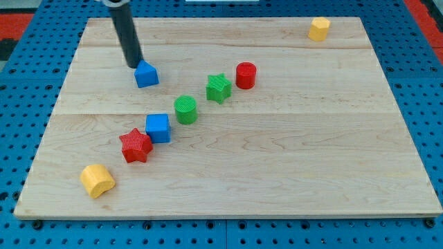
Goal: Push the triangle into the green circle
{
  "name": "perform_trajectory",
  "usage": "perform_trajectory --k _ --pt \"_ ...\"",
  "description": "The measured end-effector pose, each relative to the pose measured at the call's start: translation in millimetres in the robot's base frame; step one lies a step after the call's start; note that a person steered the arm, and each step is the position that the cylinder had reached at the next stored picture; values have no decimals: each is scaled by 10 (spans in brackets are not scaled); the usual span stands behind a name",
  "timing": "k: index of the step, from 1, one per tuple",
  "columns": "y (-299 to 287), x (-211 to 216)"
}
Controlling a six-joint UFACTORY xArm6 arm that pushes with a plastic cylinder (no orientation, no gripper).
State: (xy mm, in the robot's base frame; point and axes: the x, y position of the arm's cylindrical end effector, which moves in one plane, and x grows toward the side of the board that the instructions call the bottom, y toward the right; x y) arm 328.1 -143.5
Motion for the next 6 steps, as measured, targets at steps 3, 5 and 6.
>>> perform_trajectory --k 3,5,6 --pt "-4 192" --pt "482 754" --pt "484 754"
